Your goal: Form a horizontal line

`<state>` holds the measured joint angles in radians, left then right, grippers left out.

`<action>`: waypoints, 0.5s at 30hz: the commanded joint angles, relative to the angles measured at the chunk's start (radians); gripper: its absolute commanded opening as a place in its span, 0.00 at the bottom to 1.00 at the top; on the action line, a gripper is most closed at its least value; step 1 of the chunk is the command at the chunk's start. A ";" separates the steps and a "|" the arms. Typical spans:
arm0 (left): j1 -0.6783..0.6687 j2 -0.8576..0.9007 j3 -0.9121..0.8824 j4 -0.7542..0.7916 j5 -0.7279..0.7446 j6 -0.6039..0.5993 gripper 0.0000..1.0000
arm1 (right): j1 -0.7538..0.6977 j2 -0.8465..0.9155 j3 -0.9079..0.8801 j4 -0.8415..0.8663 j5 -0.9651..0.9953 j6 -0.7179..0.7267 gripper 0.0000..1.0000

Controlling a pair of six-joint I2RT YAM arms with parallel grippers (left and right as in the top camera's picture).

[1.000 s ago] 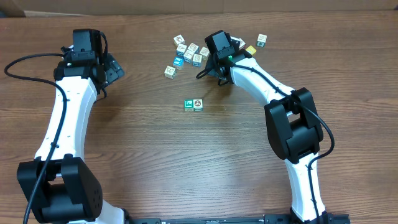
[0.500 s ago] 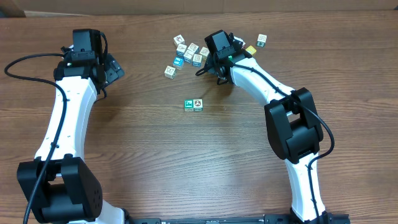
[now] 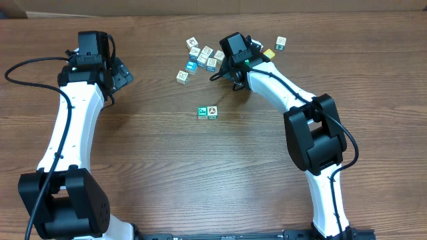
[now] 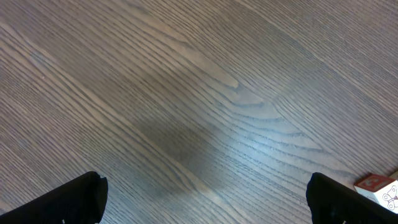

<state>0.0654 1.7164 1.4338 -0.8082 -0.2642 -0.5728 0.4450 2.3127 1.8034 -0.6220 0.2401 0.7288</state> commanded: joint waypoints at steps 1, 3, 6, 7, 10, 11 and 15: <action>-0.007 -0.003 0.006 0.000 0.003 0.001 1.00 | -0.001 0.005 -0.009 0.000 0.014 0.005 0.68; -0.007 -0.003 0.006 0.000 0.003 0.001 1.00 | -0.001 0.005 -0.009 0.000 0.014 0.005 0.66; -0.007 -0.003 0.006 0.000 0.003 0.001 1.00 | -0.001 0.005 -0.009 -0.005 0.014 0.005 0.63; -0.007 -0.003 0.006 0.000 0.003 0.001 1.00 | -0.001 0.005 -0.009 -0.008 0.014 0.005 0.62; -0.007 -0.003 0.006 0.000 0.003 0.001 1.00 | -0.001 0.005 -0.009 -0.016 0.014 0.005 0.58; -0.007 -0.003 0.006 0.000 0.003 0.001 1.00 | -0.001 0.005 -0.009 -0.017 0.014 0.005 0.57; -0.007 -0.003 0.006 0.000 0.003 0.001 1.00 | -0.001 0.005 -0.009 -0.015 0.014 0.005 0.55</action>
<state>0.0654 1.7164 1.4338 -0.8082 -0.2642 -0.5728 0.4450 2.3127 1.8034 -0.6403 0.2405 0.7303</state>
